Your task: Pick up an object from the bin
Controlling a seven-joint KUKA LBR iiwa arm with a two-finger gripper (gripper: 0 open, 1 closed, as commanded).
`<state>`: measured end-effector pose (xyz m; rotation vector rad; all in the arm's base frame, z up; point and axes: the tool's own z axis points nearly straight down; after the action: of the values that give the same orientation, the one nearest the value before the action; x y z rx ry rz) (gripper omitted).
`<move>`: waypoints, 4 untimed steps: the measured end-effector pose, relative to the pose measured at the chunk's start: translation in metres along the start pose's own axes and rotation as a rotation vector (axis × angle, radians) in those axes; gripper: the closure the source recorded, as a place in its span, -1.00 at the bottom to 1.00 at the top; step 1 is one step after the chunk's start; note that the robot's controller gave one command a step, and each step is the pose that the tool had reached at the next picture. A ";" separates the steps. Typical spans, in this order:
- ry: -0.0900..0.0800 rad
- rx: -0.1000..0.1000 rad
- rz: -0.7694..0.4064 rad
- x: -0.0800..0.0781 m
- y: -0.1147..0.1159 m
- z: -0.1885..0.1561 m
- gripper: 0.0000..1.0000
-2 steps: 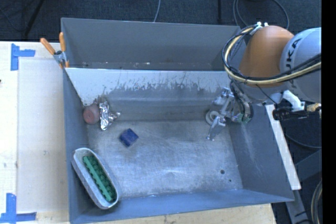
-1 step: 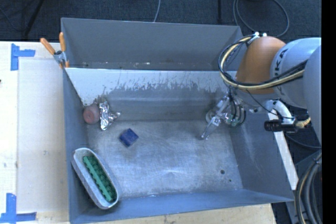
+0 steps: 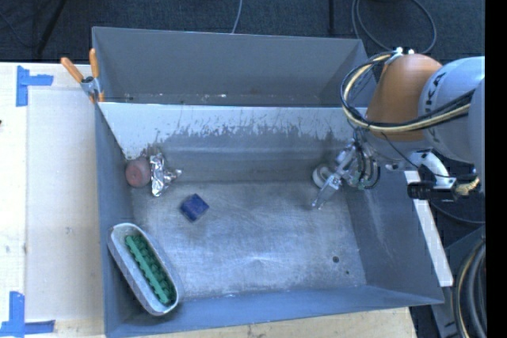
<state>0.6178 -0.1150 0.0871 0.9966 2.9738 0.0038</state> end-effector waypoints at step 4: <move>0.010 -0.003 0.020 -0.020 -0.028 0.005 -1.00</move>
Offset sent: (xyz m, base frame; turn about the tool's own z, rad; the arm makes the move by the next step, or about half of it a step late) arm 0.0000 -0.0233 -0.0171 0.0495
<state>0.6172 -0.1495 0.0822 1.0288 2.9715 0.0138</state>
